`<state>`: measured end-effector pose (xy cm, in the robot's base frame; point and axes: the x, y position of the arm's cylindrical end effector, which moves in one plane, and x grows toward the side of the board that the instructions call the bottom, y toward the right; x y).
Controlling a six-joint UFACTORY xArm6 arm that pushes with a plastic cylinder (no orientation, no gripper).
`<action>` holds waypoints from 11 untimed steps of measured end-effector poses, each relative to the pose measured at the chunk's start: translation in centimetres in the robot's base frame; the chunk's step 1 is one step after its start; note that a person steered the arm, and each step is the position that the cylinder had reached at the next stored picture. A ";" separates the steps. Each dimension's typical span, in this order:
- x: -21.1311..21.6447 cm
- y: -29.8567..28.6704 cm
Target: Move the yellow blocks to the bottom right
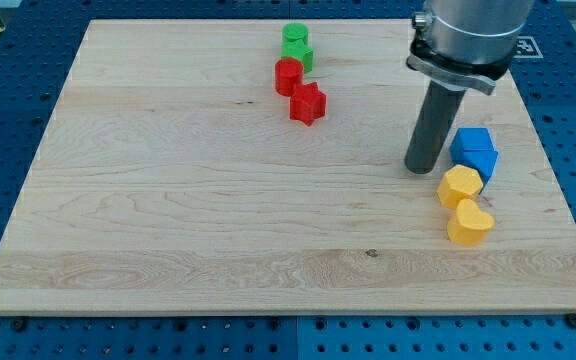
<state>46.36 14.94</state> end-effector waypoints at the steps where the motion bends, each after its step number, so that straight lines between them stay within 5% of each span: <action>1: 0.0 0.6; 11: 7.1 0.6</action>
<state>53.49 15.55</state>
